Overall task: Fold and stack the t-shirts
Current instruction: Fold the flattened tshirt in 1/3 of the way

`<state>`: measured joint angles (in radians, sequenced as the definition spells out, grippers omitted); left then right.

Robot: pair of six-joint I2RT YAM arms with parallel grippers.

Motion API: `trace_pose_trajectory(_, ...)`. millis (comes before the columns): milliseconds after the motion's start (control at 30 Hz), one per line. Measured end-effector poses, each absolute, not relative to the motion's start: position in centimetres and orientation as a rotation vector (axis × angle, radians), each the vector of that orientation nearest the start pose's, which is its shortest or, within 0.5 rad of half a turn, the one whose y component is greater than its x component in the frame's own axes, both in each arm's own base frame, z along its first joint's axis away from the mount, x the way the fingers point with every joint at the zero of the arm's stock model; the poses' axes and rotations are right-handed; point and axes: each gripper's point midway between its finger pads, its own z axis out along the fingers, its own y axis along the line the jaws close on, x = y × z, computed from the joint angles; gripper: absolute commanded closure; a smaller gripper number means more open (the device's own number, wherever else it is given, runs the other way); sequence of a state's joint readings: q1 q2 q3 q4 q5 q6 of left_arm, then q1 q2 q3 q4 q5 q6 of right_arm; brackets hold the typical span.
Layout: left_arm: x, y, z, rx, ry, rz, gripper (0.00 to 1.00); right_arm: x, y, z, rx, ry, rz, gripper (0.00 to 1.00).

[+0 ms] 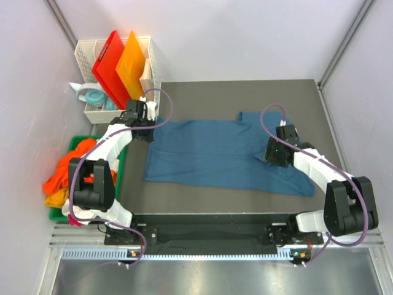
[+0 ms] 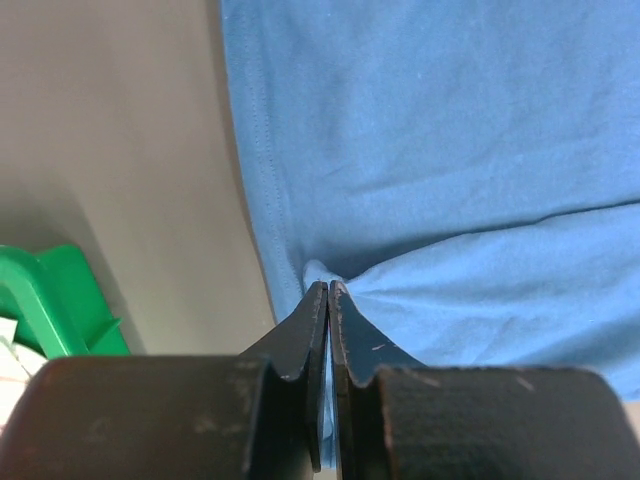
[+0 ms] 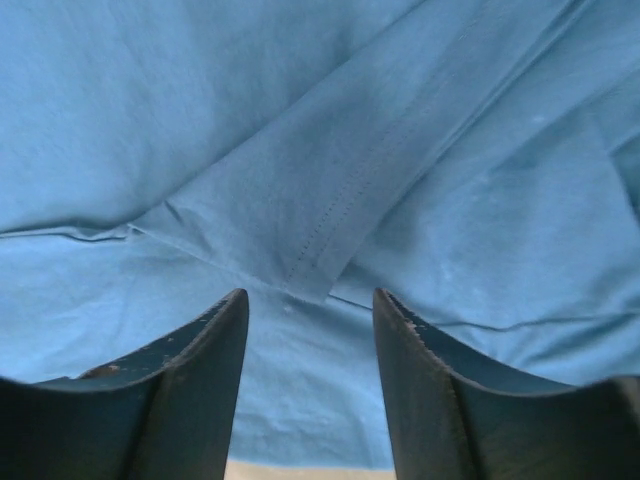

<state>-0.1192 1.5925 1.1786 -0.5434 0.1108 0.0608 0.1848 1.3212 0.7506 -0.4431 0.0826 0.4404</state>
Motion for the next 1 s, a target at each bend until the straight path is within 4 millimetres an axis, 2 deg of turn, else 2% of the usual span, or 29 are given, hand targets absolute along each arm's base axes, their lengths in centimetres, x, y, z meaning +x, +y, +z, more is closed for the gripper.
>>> trace_pose_trajectory(200,37.8,-5.8,10.6,0.262,2.519,-0.132,0.93,29.1,6.7,4.1,0.328,2.585,0.136,0.51)
trace_pose_trajectory(400,37.9,-5.6,10.6,0.258,2.52,-0.118,0.93,29.5,6.8,2.8,0.325,2.607,0.121,0.57)
trace_pose_trajectory(433,37.9,-5.5,10.5,0.256,2.52,-0.114,0.93,29.6,6.8,2.6,0.325,2.61,0.116,0.6)
trace_pose_trajectory(467,37.9,-5.5,10.5,0.256,2.52,-0.11,0.93,29.6,6.7,2.5,0.326,2.613,0.113,0.68)
trace_pose_trajectory(533,37.9,-5.4,10.5,0.254,2.521,-0.104,0.94,29.7,6.6,2.4,0.328,2.611,0.103,0.77)
trace_pose_trajectory(567,37.9,-5.3,10.5,0.253,2.521,-0.101,0.94,29.8,6.6,2.4,0.33,2.606,0.102,0.87)
trace_pose_trajectory(633,37.8,-5.3,10.3,0.253,2.524,-0.1,0.94,30.1,6.6,2.5,0.336,2.593,0.103,0.99)
trace_pose_trajectory(833,37.4,-5.3,9.8,0.254,2.54,-0.1,0.94,30.9,6.9,3.4,0.336,2.563,0.101,1.0)
trace_pose_trajectory(1000,37.3,-5.3,9.7,0.254,2.542,-0.101,0.94,32.6,7.3,5.4,0.331,2.509,0.109,1.0)
